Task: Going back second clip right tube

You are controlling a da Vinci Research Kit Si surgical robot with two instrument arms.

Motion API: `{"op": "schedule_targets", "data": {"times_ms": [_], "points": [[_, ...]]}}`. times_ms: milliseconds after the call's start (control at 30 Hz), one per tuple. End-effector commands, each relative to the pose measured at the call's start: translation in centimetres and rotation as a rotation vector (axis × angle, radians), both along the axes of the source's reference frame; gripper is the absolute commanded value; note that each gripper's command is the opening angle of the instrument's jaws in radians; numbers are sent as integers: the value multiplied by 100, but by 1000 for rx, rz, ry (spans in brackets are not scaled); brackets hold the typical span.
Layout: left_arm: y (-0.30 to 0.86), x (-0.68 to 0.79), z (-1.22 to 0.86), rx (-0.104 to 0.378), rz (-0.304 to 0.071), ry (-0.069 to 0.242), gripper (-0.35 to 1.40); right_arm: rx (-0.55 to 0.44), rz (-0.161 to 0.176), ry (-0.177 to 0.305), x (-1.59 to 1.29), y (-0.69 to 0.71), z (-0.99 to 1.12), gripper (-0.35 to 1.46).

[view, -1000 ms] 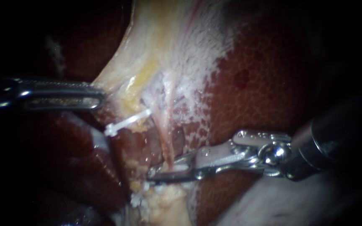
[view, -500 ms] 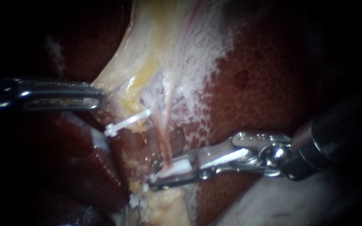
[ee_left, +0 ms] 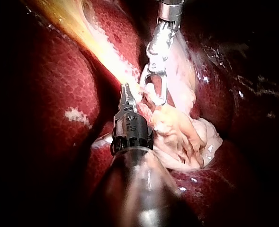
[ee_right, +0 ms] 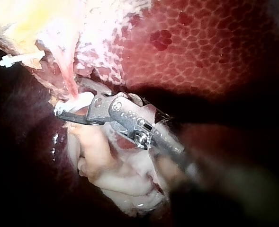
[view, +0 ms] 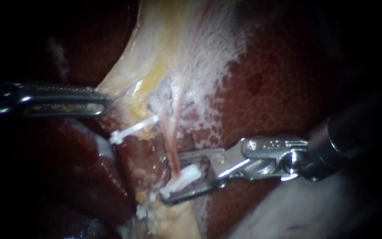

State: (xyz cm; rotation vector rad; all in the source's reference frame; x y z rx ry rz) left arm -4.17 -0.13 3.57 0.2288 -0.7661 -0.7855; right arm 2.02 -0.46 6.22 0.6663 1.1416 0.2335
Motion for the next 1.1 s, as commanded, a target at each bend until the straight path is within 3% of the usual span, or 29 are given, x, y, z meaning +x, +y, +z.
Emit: {"op": "schedule_targets", "data": {"times_ms": [33,400,733,1100], "points": [[0,0,0,0,0,-1,-35,1,1,-1,1,-1,0,60],[0,-1,0,0,0,0,-35,8,8,-11,19,-14,5,60],[0,0,0,0,0,-1,-35,10,3,-8,7,-13,2,60],[0,3,1,1,2,-2,-35,-110,-40,51,-14,-14,2,60]]}}
